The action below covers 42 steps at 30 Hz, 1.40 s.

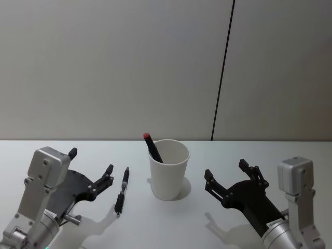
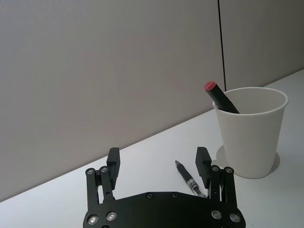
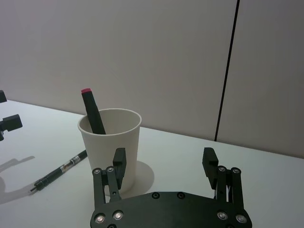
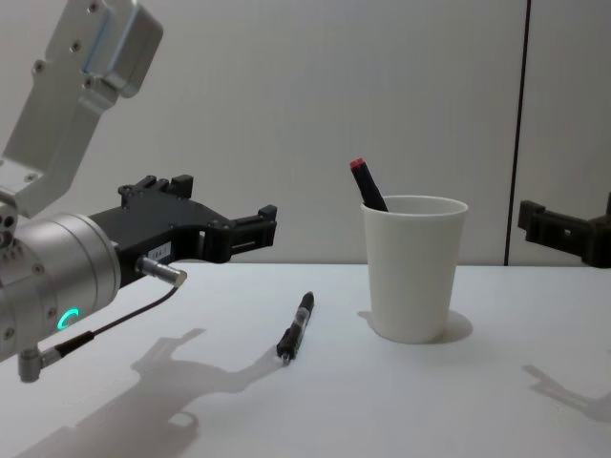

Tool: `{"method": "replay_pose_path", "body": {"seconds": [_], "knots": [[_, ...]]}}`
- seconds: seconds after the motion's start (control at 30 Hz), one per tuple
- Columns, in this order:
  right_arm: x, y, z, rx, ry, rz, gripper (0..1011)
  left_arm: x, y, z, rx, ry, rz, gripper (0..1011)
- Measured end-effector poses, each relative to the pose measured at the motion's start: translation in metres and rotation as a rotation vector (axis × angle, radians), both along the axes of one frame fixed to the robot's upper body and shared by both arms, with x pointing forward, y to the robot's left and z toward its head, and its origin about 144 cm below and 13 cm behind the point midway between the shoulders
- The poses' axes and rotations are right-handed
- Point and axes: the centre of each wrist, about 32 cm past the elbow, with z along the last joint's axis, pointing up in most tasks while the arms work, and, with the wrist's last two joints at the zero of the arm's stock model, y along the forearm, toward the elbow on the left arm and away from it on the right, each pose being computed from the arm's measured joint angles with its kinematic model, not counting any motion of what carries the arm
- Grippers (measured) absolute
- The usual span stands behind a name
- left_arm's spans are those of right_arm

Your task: Place the pen into the pen holder.

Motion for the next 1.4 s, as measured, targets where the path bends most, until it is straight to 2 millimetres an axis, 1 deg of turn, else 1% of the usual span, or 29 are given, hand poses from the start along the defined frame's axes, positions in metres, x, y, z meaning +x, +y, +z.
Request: {"method": "replay_pose_path", "body": {"seconds": [1.4], "knots": [[0.0, 0.0, 0.0, 0.0, 0.0, 0.0, 1001, 0.0, 0.0, 0.0, 0.0, 0.0, 0.0, 1002]]}}
